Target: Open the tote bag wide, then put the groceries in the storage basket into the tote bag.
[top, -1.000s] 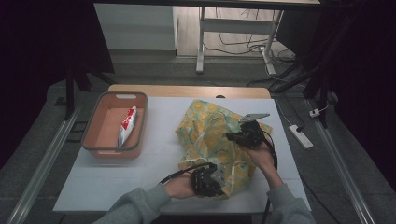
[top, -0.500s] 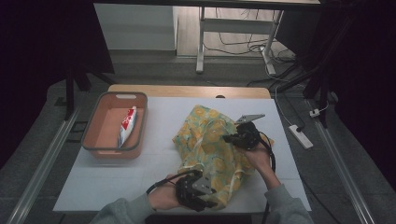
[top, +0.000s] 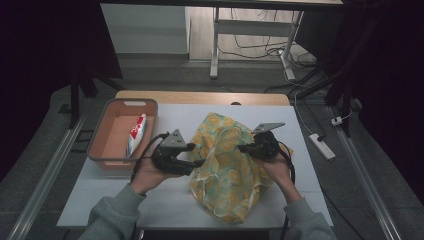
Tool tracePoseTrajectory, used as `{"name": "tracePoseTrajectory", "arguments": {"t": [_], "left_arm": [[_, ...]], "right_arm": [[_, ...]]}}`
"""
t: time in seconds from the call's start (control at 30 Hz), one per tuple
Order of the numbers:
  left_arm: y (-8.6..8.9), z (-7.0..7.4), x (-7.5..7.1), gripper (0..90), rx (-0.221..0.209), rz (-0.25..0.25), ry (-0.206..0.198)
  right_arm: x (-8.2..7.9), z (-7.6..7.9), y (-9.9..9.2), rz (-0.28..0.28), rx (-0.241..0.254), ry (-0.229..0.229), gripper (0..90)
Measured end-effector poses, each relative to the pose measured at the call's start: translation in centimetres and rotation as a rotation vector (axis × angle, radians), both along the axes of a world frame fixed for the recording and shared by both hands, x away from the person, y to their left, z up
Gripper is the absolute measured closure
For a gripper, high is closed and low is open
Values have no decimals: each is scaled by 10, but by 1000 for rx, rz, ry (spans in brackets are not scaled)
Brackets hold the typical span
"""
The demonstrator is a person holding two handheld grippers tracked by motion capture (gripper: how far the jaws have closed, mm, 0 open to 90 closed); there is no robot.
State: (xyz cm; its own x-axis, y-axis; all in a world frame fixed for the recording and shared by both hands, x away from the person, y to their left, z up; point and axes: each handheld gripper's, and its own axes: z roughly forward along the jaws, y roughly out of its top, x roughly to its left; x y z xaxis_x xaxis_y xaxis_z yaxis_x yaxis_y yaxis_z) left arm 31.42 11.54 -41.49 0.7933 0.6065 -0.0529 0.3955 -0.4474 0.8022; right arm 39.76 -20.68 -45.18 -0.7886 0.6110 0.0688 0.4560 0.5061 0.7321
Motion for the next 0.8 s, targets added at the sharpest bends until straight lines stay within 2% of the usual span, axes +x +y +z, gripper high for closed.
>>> {"name": "tracePoseTrajectory", "arguments": {"t": [0.23,0.3,0.4,0.5,0.7,0.8], "left_arm": [[41,-2,19,348,14,154,19],[52,-2,22,343,22,203,13],[69,-2,27,339,1,235,28],[81,-2,31,333,2,273,31],[103,-2,45,324,36,358,50],[114,-5,61,320,89,411,86]], "right_arm": [[-1,-1,1,13,-3,-3,888],[-2,0,1,14,-2,-4,888],[-3,1,2,22,-2,-11,889],[-3,1,2,24,-1,-12,888],[-4,1,4,30,-2,-10,888],[-4,0,5,35,-4,-6,888]]}}
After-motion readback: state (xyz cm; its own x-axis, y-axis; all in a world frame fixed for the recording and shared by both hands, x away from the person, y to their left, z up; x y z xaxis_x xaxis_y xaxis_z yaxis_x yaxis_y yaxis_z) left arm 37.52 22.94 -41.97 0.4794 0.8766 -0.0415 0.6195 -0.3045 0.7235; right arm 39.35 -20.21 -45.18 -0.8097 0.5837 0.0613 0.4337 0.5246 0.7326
